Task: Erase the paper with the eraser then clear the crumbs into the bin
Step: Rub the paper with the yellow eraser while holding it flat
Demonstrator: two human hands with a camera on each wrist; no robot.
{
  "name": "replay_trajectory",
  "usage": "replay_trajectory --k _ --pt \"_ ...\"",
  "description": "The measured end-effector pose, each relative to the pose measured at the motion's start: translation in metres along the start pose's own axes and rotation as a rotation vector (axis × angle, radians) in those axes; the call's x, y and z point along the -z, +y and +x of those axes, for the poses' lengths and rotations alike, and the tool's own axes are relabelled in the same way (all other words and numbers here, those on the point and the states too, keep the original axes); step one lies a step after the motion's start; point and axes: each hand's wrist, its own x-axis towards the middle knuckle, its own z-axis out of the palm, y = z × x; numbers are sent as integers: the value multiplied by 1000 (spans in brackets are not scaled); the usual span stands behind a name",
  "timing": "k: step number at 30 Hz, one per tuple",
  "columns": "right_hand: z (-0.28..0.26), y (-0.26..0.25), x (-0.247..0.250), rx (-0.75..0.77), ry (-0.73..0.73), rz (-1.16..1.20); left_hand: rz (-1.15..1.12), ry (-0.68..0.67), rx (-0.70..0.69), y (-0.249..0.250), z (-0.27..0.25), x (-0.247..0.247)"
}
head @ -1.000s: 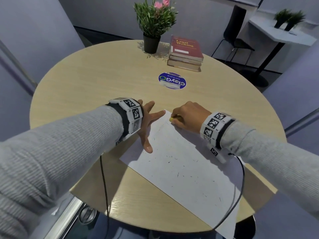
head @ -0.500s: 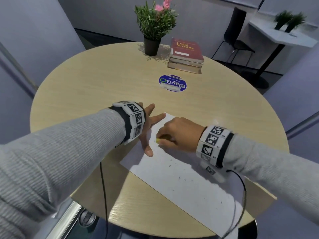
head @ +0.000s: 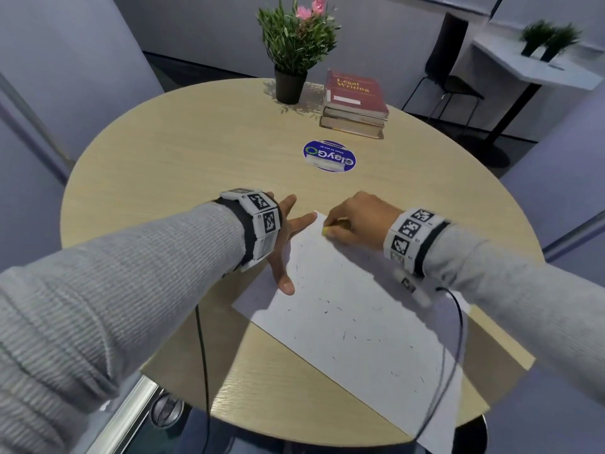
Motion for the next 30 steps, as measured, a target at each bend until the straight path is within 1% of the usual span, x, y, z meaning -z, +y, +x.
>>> replay_trajectory --k 1,2,3,5,7,8,11,12,14,16,17,18,19,22,23,25,27,28,29,30 --pt "3 8 1 -28 20 -16 -61 9 4 0 -2 -2" --pt "2 9 -1 -19 24 -16 -98 10 8 0 -2 -2" --pt "-1 2 -3 21 18 -6 -103 2 8 0 -3 -1" --pt "-15 -24 -10 147 -29 12 -28 -25 4 0 -2 2" --pt "-22 -35 -13 210 -78 34 91 -56 11 -1 1 5" --pt "-19 -32 -10 189 -75 47 112 -62 11 -2 3 4" --pt "0 0 1 3 -2 14 93 -57 -15 -4 5 2" --pt "3 6 1 -26 16 -5 86 -49 -20 -4 5 2" --pt "2 -2 -3 18 13 -9 29 -15 -25 -3 4 2" --pt "-8 -26 -9 140 -39 8 -62 -2 -27 -4 3 -1" --pt "-12 -32 -12 184 -64 21 -77 3 -25 -4 3 -2" --pt "-13 -33 -11 194 -72 35 -70 4 -25 -5 4 -2" --pt "-10 -28 -8 160 -61 46 -47 1 -21 -4 3 -2" --pt "4 1 1 -3 20 16 96 12 -21 -3 3 -1" --pt "6 4 0 -17 31 11 113 15 -24 -3 2 -1" --pt "0 -11 -4 51 16 25 108 19 -31 -3 2 -1" --pt "-12 -35 -11 173 -54 55 97 19 -31 -3 3 -1" --pt "-14 -39 -12 201 -76 68 59 13 -30 -3 4 -1" --pt "-12 -37 -10 185 -75 74 -8 5 -22 -3 3 -2" --pt "-6 -28 -7 131 -52 79 -60 0 -16 -4 3 -2"
